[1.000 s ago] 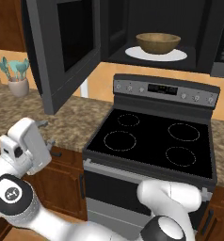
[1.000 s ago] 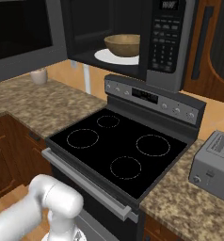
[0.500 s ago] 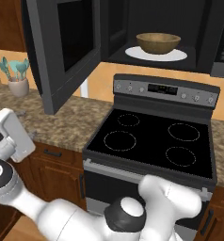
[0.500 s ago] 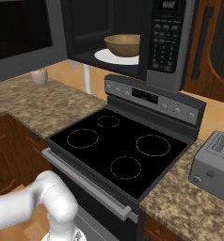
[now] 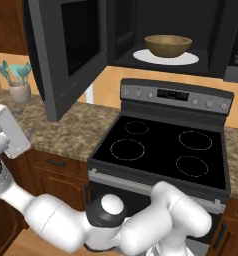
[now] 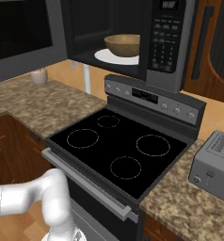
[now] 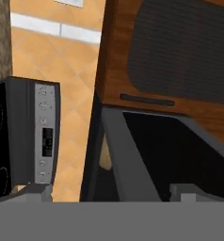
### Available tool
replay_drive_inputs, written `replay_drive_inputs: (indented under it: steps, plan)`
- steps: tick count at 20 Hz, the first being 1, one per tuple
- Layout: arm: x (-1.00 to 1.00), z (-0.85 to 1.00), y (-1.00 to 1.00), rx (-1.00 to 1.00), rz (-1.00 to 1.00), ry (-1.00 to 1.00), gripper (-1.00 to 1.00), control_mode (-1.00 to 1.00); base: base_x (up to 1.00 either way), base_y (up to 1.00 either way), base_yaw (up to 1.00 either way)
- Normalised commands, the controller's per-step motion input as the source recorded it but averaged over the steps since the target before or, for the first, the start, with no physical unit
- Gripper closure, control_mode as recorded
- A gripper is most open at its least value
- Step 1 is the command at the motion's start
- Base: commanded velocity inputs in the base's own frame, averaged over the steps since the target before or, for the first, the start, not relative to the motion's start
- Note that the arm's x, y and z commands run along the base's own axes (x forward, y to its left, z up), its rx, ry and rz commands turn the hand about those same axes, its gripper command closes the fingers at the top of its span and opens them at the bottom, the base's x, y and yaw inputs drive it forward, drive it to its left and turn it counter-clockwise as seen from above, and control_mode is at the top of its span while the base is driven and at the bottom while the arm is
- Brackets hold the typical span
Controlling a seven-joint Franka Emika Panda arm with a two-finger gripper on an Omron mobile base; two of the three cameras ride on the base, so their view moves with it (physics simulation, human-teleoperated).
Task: Pick the carrot from the sink and place it in the bowl. Then pick the bowl and place it in the microwave. Then close the microwave door and press the start button.
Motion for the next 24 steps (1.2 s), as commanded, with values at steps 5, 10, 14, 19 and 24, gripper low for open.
replay_drive_inputs:
  steps: [5,10,14,19,24]
  plan:
    - [0.11,0.31,-0.46,0.07,-0.01,-0.02,-1.00,-1.00,0.00,0.00,0.00]
    - [-0.11,0.41,-0.68,0.13,0.00,-0.14,-1.00,-1.00,0.00,0.00,0.00]
    - [-0.55,0.21,-0.66,0.13,0.00,-0.19,-1.00,-1.00,0.00,0.00,0.00]
    - [-0.62,0.28,-0.90,0.17,0.00,-0.26,-1.00,-1.00,0.00,0.00,0.00]
    - [-0.41,0.26,-1.00,0.23,0.00,-0.21,-1.00,-1.00,0.00,0.00,0.00]
